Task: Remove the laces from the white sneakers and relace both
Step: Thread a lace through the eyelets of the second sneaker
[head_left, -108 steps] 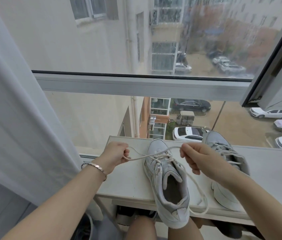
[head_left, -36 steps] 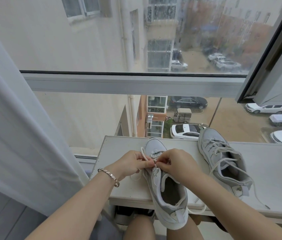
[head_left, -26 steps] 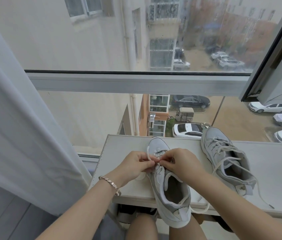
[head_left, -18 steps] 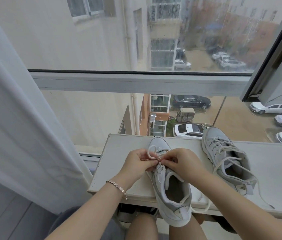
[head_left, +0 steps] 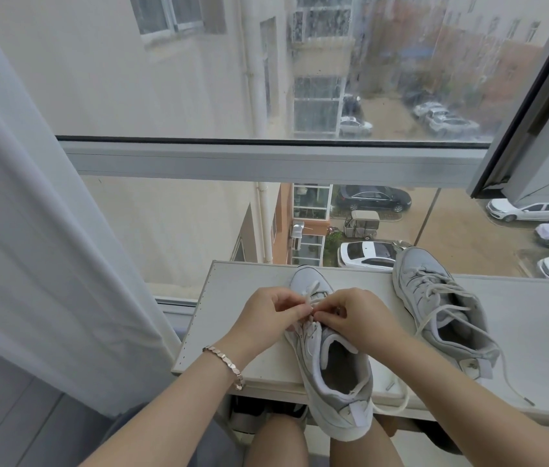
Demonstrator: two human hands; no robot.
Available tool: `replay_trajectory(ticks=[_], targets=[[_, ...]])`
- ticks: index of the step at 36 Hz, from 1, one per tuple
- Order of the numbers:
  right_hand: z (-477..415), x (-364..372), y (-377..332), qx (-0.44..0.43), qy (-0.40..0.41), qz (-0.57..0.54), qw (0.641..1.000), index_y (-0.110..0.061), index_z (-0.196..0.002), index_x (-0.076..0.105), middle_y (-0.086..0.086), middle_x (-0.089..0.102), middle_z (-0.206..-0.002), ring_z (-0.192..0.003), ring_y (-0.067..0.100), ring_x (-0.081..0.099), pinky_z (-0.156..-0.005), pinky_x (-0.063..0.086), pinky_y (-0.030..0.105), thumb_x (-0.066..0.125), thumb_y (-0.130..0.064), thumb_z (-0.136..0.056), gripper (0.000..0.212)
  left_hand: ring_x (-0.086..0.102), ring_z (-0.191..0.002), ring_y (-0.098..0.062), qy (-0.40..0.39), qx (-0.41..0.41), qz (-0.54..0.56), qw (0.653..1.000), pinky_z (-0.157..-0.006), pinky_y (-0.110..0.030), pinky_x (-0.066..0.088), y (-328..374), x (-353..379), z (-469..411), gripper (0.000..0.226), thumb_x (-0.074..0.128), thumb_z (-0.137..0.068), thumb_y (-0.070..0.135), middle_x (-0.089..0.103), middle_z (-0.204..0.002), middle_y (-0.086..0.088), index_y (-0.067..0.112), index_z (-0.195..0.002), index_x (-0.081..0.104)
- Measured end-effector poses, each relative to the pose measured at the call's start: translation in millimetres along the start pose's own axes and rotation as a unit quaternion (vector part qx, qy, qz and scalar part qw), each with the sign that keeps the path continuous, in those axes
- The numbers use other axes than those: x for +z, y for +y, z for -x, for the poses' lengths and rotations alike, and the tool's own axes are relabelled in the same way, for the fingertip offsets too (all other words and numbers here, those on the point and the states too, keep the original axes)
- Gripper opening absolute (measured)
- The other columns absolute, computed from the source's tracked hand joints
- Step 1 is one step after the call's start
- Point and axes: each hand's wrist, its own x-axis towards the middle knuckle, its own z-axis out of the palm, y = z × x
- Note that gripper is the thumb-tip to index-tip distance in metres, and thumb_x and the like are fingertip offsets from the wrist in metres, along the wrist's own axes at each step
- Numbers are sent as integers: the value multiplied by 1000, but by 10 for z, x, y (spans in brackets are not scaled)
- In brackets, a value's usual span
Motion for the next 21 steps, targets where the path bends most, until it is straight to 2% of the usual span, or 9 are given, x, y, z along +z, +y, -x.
replay_trajectory(ticks=[3,5,7,8,10,13,17,21], targets=[[3,-45,-27,7,-15,-11,1000,-23,-98,75,-19,46,-41,-49,-15,46,-52,35,4,65,-26,-86,16,63,-58,-6,23,-20,34,999,-52,-16,47,8,15,-11,14,67,-83,4,70,-65,3,15,-74,66],[11,-83,-62,12,-29,-8,999,-22,-100,74,-20,45,-38,-48,-14,46,-50,35,6,62,-27,-87,17,64,-57,-7,35,-37,65,997,-52,-17,48,15,23,-6,8,67,-83,2,70,-69,-3,8,-78,64],[46,-122,-109,15,-43,-1,999,-26,-102,73,-19,55,-55,-53,-6,49,-48,33,8,57,-31,-90,20,64,-56,-6,38,-56,93,993,-53,-17,50,15,29,4,6,68,-82,2,69,-69,-3,6,-80,64],[79,-136,-131,17,-48,-4,999,-27,-102,72,-16,63,-68,-62,-3,52,-53,36,9,55,-33,-91,21,63,-56,-5,35,-68,106,991,-53,-17,51,11,29,6,5,68,-82,2,69,-67,-2,6,-80,65],[161,-139,-172,20,-47,-11,999,-28,-99,71,-8,70,-85,-77,6,59,-69,46,22,54,-39,-90,22,63,-54,-4,24,-91,122,988,-53,-15,50,1,26,5,5,67,-83,3,68,-64,1,6,-80,65],[298,-70,-231,12,-4,46,999,-24,-95,69,-6,67,-85,-84,10,58,-75,47,28,58,-46,-84,27,60,-54,-2,2,-116,114,987,-51,-15,47,-29,13,-3,4,64,-86,5,65,-67,0,6,-83,66],[382,47,-237,7,52,114,992,-29,-104,63,-14,59,-103,-104,9,46,-85,37,26,54,-57,-81,37,53,-64,-6,-34,-116,61,991,-52,-14,42,-83,14,-4,16,59,-91,10,61,-71,3,15,-78,66],[398,125,-242,-1,82,121,989,-33,-107,62,-15,56,-108,-107,8,44,-86,30,25,52,-52,-83,32,47,-69,-10,-44,-104,54,992,-52,-13,39,-104,25,4,17,56,-92,11,57,-74,0,16,-78,64]])
